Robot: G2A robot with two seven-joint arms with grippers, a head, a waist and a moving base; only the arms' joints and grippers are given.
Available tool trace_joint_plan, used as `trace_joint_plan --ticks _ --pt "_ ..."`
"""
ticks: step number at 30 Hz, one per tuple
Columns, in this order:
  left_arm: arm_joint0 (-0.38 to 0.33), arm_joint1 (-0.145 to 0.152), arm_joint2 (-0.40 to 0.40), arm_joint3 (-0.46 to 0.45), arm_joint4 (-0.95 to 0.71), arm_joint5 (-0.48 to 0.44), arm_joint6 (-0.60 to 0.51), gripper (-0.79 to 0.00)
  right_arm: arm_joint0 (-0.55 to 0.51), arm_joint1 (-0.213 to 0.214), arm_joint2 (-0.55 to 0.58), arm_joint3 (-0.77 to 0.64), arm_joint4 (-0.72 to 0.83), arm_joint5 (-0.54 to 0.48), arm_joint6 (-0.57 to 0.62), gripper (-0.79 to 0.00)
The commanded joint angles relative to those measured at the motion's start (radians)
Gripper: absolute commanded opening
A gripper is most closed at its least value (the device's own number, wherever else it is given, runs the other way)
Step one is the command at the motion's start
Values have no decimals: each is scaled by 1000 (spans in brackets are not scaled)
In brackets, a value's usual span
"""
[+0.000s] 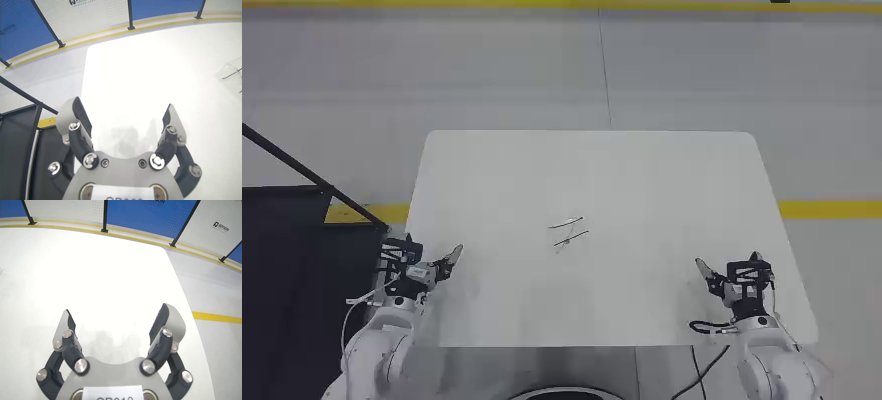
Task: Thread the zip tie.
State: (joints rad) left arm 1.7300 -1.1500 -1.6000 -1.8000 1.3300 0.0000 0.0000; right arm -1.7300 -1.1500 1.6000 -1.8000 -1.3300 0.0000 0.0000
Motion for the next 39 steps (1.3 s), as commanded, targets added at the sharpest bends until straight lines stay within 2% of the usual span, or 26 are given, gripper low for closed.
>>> trace_joint_plan --ticks 1,5,8,14,22,25,28,39 --pt "0 0 0 0 0 0 0 0 0 0 0 0 0 0 0 -1" --pt "-19 -2 -1 28 -67 -48 5 0 29 1 -10 -2 2 -64 30 0" --pt "-38 -5 -12 45 -170 -105 21 0 64 3 -18 -5 20 -125 101 0" --pt "-69 -3 -56 77 -379 -254 -12 0 163 6 -30 -9 198 -300 272 0" --pt "-97 2 -89 85 -544 -381 -108 0 321 7 -103 38 411 -486 447 0" --pt "-106 5 -94 79 -543 -377 -158 0 382 3 -157 82 562 -558 503 0" --pt "-107 7 -95 69 -516 -362 -183 0 438 3 -190 110 622 -587 586 0" --pt "-107 7 -93 68 -518 -362 -183 0 436 3 -193 108 621 -590 587 0"
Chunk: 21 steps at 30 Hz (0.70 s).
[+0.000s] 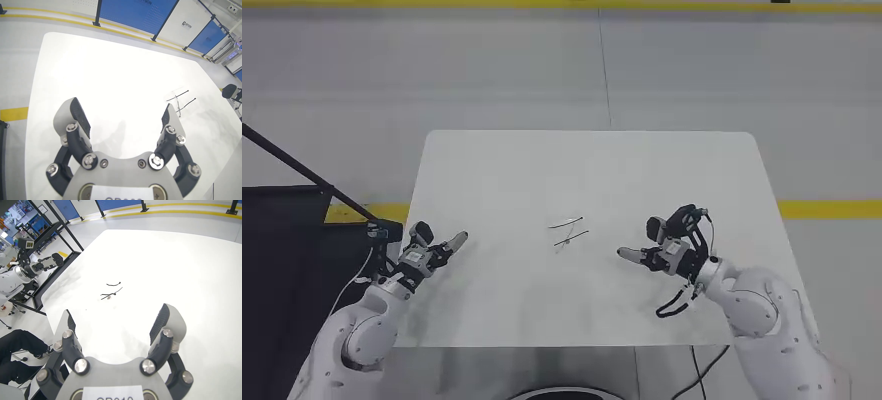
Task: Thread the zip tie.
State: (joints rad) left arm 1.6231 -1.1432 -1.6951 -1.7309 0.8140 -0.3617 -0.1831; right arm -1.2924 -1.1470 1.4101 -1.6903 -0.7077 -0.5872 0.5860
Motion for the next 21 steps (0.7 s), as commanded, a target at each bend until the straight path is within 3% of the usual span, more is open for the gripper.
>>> trace_joint_plan --ticks 1,5,12,14,16,18,21 --pt "-1 -1 12 -7 -13 -9 -5 0 -6 0 -12 -6 -6 -11 4 0" --pt "-25 -1 38 -11 -71 -35 -60 0 24 -2 -62 42 91 -32 61 0" --pt "-55 -1 54 17 -220 -55 -141 0 213 -16 -178 248 415 -28 290 0" --pt "-65 1 46 23 -275 -63 -180 0 265 -20 -203 316 491 -36 341 -65" --pt "-70 4 35 27 -316 -70 -212 0 313 -25 -228 378 539 -38 377 -43" --pt "-72 6 25 27 -336 -74 -230 0 353 -30 -253 437 586 -41 404 -132" --pt "-69 8 19 24 -355 -75 -241 0 404 -38 -288 506 598 -26 422 -123"
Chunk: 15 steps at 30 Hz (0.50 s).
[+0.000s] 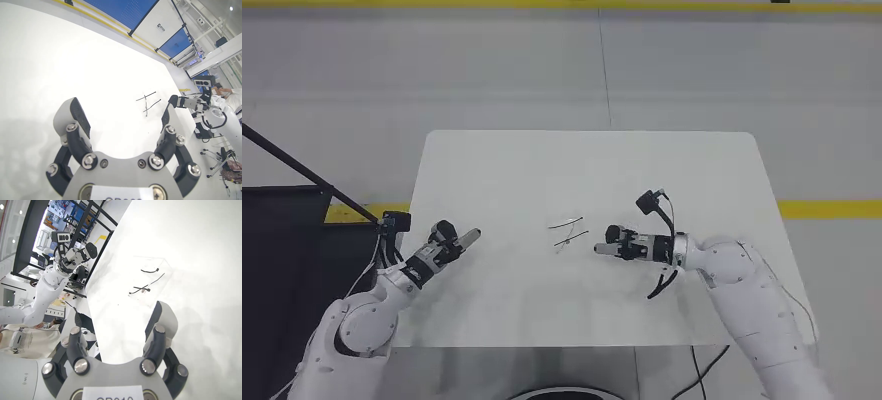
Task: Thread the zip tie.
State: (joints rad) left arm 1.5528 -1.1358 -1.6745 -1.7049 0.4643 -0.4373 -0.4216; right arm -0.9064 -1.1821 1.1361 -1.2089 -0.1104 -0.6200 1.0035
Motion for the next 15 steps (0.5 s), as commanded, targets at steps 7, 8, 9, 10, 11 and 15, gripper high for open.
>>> trace_joint_plan --ticks 7,8,9,10,11,15 --pt "3 2 0 -8 -17 8 -12 0 100 -24 -91 136 -1 30 0 -151" --pt "3 2 0 -8 -17 8 -12 0 111 -27 -100 148 -1 34 -1 -157" --pt "3 2 0 -8 -17 8 -12 0 122 -29 -109 160 -4 41 -1 -169" --pt "3 2 0 -8 -17 8 -12 0 132 -32 -117 171 -5 46 -3 -169" --pt "3 2 0 -8 -17 8 -12 0 142 -35 -126 181 -5 50 -2 -179" --pt "3 2 0 -8 -17 8 -12 0 179 -46 -153 221 5 60 1 -212"
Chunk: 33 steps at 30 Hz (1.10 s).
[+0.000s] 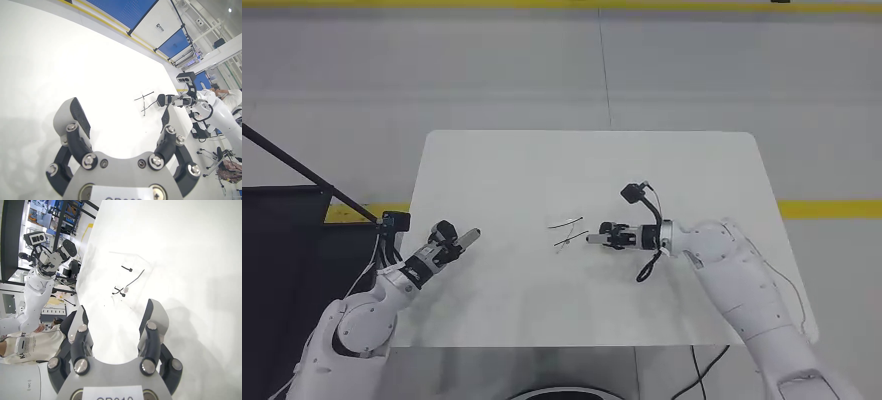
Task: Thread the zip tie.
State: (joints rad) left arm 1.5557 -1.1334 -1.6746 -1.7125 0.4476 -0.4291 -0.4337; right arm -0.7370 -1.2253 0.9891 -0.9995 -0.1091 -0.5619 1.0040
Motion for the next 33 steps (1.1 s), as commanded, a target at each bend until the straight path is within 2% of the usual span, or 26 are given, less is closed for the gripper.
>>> trace_joint_plan --ticks 1,2,7,13,21,30,33 --pt "0 0 0 0 0 0 0 0 18 -5 -12 20 5 3 0 -277" --pt "0 0 0 0 0 0 0 0 24 -8 -18 30 9 3 -1 -348" --pt "0 0 0 0 0 0 0 0 55 -19 -45 75 22 7 0 -434" --pt "0 0 0 0 0 0 0 0 73 -29 -64 110 36 5 -11 -449" --pt "0 0 0 0 0 0 0 0 92 -39 -83 144 47 8 -24 -520" --pt "0 0 0 0 0 0 0 0 106 -50 -99 166 60 8 -31 -533" --pt "0 0 0 0 0 0 0 0 110 -52 -101 173 64 6 -33 -579"
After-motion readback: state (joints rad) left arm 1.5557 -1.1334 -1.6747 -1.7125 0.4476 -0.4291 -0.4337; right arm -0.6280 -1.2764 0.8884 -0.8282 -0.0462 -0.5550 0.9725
